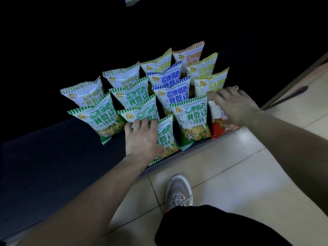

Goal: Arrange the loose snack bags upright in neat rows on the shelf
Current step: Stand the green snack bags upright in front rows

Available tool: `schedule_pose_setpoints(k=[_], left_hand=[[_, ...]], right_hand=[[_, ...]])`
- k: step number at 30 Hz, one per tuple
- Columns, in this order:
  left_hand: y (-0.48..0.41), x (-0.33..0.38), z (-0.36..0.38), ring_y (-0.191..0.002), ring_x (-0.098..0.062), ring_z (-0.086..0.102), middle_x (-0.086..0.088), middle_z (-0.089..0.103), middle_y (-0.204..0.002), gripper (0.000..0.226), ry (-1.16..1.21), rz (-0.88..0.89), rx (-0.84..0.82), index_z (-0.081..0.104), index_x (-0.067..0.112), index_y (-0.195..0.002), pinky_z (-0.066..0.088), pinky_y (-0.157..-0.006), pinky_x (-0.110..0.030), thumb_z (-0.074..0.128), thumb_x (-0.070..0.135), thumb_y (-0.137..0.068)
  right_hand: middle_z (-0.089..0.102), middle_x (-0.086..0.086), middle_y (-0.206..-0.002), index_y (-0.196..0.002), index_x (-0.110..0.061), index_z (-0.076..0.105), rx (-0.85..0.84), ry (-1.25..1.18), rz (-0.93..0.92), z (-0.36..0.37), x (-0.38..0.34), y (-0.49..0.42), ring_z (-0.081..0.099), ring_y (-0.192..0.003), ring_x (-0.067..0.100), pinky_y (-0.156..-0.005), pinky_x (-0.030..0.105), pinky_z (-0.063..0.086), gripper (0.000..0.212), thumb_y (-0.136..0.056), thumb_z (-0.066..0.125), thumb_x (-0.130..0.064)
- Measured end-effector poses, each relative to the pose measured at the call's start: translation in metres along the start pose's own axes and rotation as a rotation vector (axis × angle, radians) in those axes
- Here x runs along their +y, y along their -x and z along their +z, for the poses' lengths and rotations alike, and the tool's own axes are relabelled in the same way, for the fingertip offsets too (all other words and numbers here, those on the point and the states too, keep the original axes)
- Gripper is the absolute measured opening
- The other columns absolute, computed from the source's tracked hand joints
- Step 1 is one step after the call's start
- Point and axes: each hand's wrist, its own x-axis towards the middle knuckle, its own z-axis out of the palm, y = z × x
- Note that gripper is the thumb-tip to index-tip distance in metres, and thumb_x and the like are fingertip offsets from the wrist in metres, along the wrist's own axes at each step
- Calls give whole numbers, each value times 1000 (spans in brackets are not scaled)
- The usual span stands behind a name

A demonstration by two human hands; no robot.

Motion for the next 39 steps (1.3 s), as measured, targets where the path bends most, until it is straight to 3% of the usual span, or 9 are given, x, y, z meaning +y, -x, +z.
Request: schedule_pose_setpoints(k=[2, 5, 10, 13, 16, 23, 30, 35, 39], left_hand=[[-2, 0, -1, -122, -29, 43, -2, 50, -130, 101, 0, -8, -1, 37, 26, -139, 26, -105, -50, 71, 76, -58], [-6, -3, -2, -121, -29, 44, -3, 52, -129, 100, -11, -12, 4, 39, 25, -137, 26, -105, -51, 71, 77, -57], [-9, -5, -1, -119, -30, 45, -4, 52, -128, 101, -56, -2, 13, 39, 25, -138, 26, -103, -51, 71, 77, -58], [-11, 0, 2, -120, -31, 43, -5, 50, -130, 102, -69, 8, 4, 35, 25, -140, 26, -102, -51, 70, 76, -60], [-14, 4, 4, -119, -32, 41, -6, 47, -130, 104, -80, 11, -17, 32, 23, -142, 27, -101, -52, 70, 76, -61], [-8, 5, 5, -120, -32, 40, -7, 44, -133, 106, -63, 12, -22, 29, 21, -143, 29, -101, -54, 67, 77, -61], [-7, 5, 2, -121, -31, 40, -6, 44, -133, 105, -48, 0, -49, 28, 22, -143, 29, -102, -54, 68, 76, -62], [-5, 3, -2, -124, -31, 40, -5, 45, -135, 105, -35, -13, -46, 29, 25, -144, 28, -103, -54, 69, 76, -61], [-2, -4, -2, -125, -30, 39, -3, 45, -137, 103, -37, -23, -41, 28, 28, -143, 27, -103, -53, 70, 75, -61]], right_hand=[[43, 5, -136, -148, -30, 5, -2, -15, 21, 1, -3, -2, 37, -125, 30, -92, 46, 44, 118, -63, 87, -28], [46, 5, -135, -150, -25, 5, 23, 38, 43, -1, -2, -5, 39, -123, 30, -87, 44, 45, 123, -61, 89, -35], [50, 11, -123, -138, -16, 35, 194, 89, 117, 7, 3, -5, 43, -114, 36, -78, 46, 45, 103, -53, 90, -32], [47, 14, -123, -134, -14, 39, 208, 68, 140, 14, -4, -4, 40, -113, 37, -81, 49, 43, 98, -53, 91, -31], [41, 14, -128, -136, -16, 33, 172, 55, 145, 10, -8, -4, 37, -118, 37, -86, 49, 43, 99, -57, 89, -32], [27, 15, -145, -154, -24, 3, 122, -2, 157, 4, -7, 11, 27, -132, 36, -98, 47, 42, 127, -59, 87, -31], [31, 16, -145, -153, -22, 8, 173, -103, 195, 2, -11, 28, 32, -127, 37, -97, 49, 44, 131, -55, 90, -51], [37, 14, -145, -150, -18, 19, 333, -181, -14, -24, -45, 12, 35, -132, 37, -105, 53, 38, 125, -54, 91, -51], [19, 12, -158, -154, -21, 1, 120, -146, -171, -31, -87, -7, 18, -146, 32, -119, 50, 19, 135, -56, 91, -40]])
